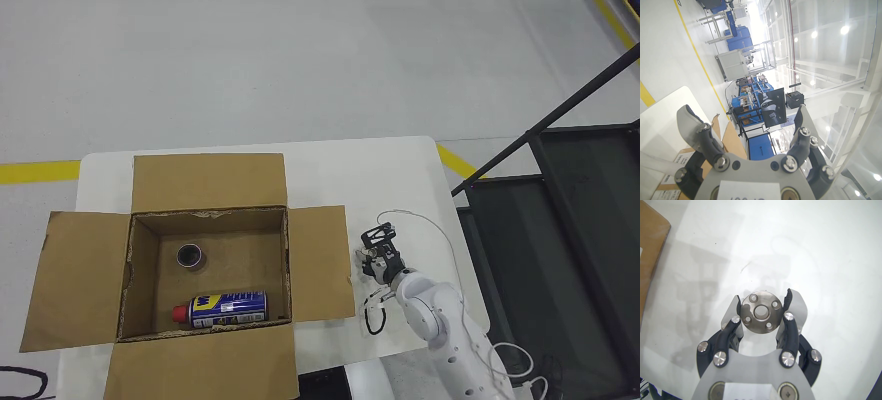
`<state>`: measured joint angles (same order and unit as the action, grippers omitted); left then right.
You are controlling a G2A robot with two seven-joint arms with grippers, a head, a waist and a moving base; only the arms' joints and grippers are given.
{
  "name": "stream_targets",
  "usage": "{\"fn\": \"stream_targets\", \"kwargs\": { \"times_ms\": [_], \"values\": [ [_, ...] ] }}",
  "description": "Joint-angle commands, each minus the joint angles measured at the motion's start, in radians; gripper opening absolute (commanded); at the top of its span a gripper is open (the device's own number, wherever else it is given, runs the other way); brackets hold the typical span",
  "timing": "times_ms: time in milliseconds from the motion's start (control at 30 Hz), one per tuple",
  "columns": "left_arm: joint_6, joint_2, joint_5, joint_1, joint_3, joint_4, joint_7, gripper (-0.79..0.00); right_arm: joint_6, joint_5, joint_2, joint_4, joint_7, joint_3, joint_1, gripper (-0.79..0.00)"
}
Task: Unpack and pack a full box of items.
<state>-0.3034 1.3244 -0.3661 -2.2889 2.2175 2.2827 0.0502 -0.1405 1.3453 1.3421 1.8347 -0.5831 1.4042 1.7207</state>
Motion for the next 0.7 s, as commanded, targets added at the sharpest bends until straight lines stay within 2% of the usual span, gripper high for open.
{"fn": "stream_targets", "kwargs": {
  "times_ms": [0,267,667],
  "values": [
    [0.0,0.0,0.0,0.0,0.0,0.0,0.0,0.0,0.0,0.004,-0.002,0.011,-0.002,-0.001,0.002,-0.785],
    [0.0,0.0,0.0,0.0,0.0,0.0,0.0,0.0,-0.002,0.011,-0.008,0.048,-0.008,0.004,0.009,-0.785],
    [0.0,0.0,0.0,0.0,0.0,0.0,0.0,0.0,-0.001,0.055,-0.021,0.177,-0.039,0.034,0.039,-0.785]
  ]
}}
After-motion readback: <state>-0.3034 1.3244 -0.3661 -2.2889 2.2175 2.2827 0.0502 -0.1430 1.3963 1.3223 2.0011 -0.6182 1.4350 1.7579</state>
